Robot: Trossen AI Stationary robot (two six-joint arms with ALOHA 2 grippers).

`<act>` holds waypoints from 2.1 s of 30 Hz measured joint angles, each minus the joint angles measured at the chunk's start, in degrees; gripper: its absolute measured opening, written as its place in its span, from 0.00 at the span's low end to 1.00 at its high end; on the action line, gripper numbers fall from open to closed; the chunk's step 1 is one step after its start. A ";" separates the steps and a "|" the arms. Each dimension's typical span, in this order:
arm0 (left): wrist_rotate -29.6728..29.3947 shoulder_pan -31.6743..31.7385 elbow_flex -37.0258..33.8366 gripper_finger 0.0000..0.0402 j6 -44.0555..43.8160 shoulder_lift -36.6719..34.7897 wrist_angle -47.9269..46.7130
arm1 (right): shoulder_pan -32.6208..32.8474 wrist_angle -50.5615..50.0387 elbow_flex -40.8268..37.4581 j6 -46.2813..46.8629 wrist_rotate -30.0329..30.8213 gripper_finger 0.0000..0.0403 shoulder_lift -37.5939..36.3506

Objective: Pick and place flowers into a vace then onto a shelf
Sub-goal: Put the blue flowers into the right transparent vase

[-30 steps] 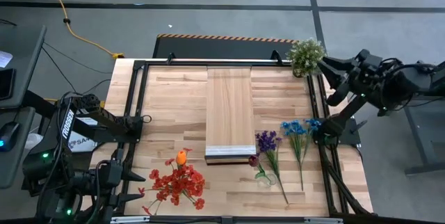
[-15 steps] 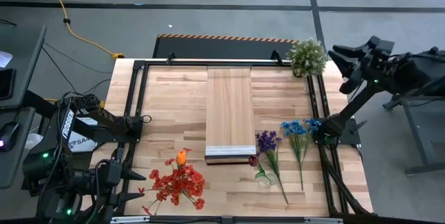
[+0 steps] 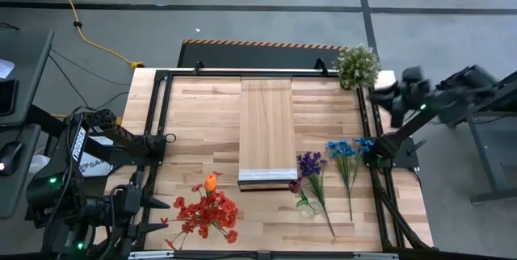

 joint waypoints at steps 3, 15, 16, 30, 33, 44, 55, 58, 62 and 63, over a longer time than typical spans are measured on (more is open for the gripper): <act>-1.11 0.00 0.00 0.58 0.00 0.00 0.00 | -2.40 -2.38 -4.81 6.80 -8.87 0.27 0.56; -1.53 0.00 0.00 0.58 0.00 0.00 -0.02 | -5.18 -3.12 -24.54 23.11 -33.62 0.27 1.34; -1.53 0.00 0.00 0.58 0.00 0.00 -0.02 | -5.18 -2.80 -25.74 23.95 -35.34 0.27 1.34; -1.49 0.00 0.00 0.58 0.00 0.00 -0.04 | -5.16 7.64 -35.90 26.17 -47.02 0.27 1.45; -1.41 0.00 0.00 0.58 0.02 0.00 -0.04 | -5.15 10.00 -37.26 26.17 -48.82 0.27 1.45; -0.31 0.00 0.00 0.58 0.00 0.00 -0.06 | -5.14 17.51 -37.97 26.17 -50.07 0.27 1.45; -0.27 0.00 0.00 0.58 0.42 0.00 -0.06 | -5.14 16.26 -37.97 32.06 -55.48 0.27 1.51; -0.27 0.00 0.00 0.58 0.42 0.00 -0.04 | -5.13 14.29 -37.97 33.66 -56.82 0.27 1.84; 0.08 0.00 0.00 0.58 0.42 0.00 -0.06 | -5.14 13.44 -37.97 33.91 -59.10 0.27 2.74; 0.41 0.00 0.00 0.58 0.42 0.01 -0.06 | -5.12 13.40 -37.97 33.91 -59.27 0.27 3.01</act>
